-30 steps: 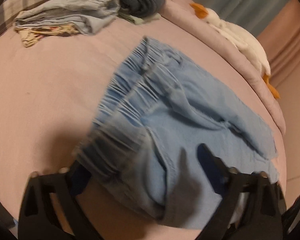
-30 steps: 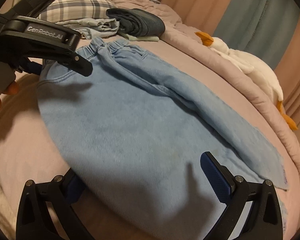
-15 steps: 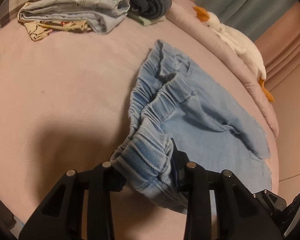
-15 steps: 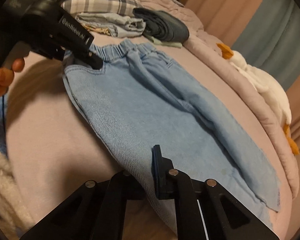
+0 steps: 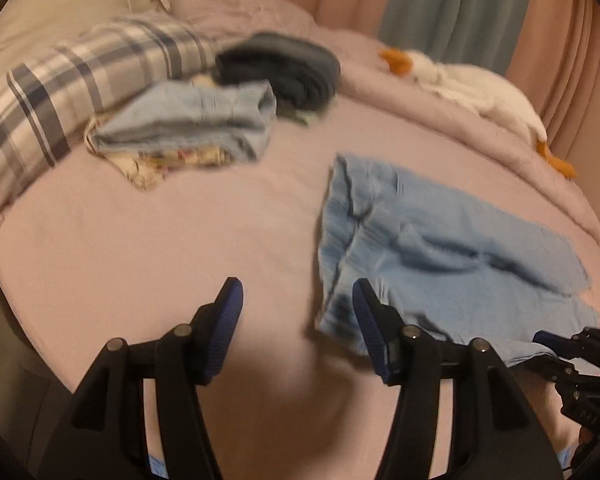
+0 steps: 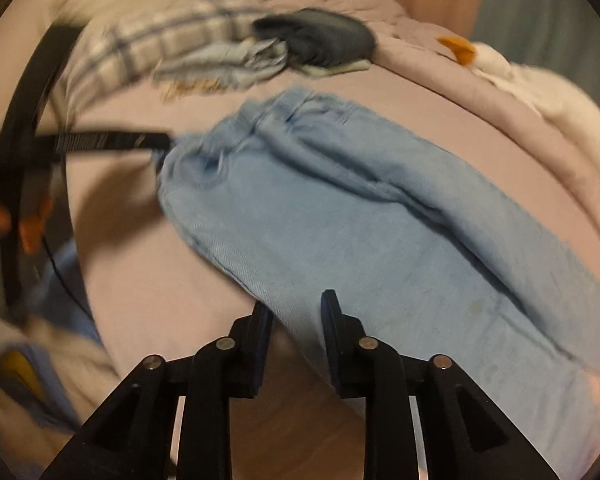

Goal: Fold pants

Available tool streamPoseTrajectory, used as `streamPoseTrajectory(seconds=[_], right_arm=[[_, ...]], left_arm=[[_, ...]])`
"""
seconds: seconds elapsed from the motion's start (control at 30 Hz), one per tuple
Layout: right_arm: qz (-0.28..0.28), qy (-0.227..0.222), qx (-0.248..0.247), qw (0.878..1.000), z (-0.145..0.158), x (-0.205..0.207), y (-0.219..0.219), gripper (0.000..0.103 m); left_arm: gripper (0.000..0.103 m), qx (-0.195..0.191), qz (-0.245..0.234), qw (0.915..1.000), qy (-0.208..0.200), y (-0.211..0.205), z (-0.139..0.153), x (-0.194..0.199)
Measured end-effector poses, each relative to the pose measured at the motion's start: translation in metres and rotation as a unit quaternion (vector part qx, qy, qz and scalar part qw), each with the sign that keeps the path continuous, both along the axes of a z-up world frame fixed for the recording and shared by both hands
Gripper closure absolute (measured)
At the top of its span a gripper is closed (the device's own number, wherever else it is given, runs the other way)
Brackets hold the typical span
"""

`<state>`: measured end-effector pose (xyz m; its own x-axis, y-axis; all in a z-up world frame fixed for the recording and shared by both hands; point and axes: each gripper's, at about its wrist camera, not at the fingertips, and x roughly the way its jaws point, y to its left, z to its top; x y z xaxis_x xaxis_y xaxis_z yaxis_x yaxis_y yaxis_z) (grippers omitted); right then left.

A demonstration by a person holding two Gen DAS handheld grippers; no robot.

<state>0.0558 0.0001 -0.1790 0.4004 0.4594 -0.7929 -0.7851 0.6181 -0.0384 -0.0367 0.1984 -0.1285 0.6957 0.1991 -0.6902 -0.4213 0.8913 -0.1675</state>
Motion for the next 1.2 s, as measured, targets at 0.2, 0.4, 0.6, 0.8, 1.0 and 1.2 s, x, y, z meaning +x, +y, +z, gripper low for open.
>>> streamPoseTrajectory(seconds=[0.2,0.4,0.6,0.8,1.0,1.2], right_arm=[[-0.052,0.09,0.085,0.991,0.0,0.032,0.002,0.069],[0.031,0.093,-0.052,0.994,-0.023,-0.008,0.03,0.062],[0.075,0.11,-0.087,0.987,-0.017,-0.024,0.026,0.062],[0.003,0.13,0.067,0.989,0.008,0.023,0.029,0.06],[-0.041,0.094,-0.018,0.995,-0.043,0.023,0.052,0.06],[-0.009,0.097,-0.043,0.994,-0.034,0.001,0.037,0.06]], left_arm=[[0.046,0.001,-0.087,0.9962,0.002,-0.028,0.003,0.037],[0.046,0.085,-0.138,0.9815,0.102,-0.052,-0.038,0.07],[0.025,0.073,-0.116,0.9836,0.117,-0.027,-0.059,0.054],[0.025,0.06,-0.107,0.9857,0.115,-0.024,-0.053,0.051],[0.025,0.041,-0.107,0.9866,0.117,-0.02,-0.059,0.042],[0.027,0.055,-0.115,0.9859,0.108,-0.029,-0.04,0.026]])
